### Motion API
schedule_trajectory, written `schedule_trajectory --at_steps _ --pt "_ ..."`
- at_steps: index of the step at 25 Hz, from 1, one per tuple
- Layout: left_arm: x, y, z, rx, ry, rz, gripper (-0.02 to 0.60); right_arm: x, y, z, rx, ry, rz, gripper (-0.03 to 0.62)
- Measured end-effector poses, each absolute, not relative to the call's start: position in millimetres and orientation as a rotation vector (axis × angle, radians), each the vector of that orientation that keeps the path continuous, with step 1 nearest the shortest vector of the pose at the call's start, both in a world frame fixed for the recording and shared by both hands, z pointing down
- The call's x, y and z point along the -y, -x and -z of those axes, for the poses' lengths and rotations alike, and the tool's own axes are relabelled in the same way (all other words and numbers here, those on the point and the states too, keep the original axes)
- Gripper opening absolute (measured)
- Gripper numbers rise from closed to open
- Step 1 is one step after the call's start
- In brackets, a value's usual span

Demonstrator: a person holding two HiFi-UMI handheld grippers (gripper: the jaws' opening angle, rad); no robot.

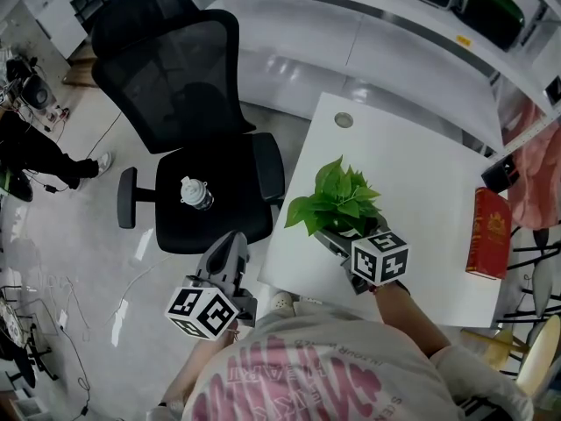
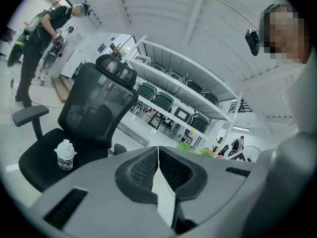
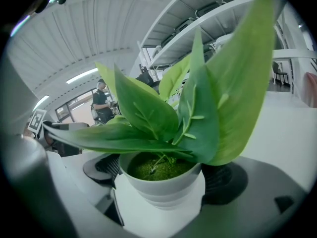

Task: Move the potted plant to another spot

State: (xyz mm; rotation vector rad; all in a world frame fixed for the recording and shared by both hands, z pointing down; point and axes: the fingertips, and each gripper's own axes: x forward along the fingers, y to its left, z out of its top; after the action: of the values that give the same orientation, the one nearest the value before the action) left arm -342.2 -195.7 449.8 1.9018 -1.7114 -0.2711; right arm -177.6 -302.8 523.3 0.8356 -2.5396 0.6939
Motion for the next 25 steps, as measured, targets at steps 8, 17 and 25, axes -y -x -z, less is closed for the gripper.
schedule_trajectory --at_steps 8,17,25 --pt "191.8 343.1 -446.4 1.719 -1.905 0.274 0.025 298.6 177.6 -524.2 2.539 -0.829 -0.670 0.526" --pt "190.0 345.7 -443.5 1.710 -1.917 0.277 0.025 291.2 177.6 -525.8 2.526 -0.832 -0.627 0.526" --pt "189.3 347.5 -444.6 1.690 -1.921 0.285 0.025 284.2 177.5 -527.5 2.510 -0.835 -0.597 0.526"
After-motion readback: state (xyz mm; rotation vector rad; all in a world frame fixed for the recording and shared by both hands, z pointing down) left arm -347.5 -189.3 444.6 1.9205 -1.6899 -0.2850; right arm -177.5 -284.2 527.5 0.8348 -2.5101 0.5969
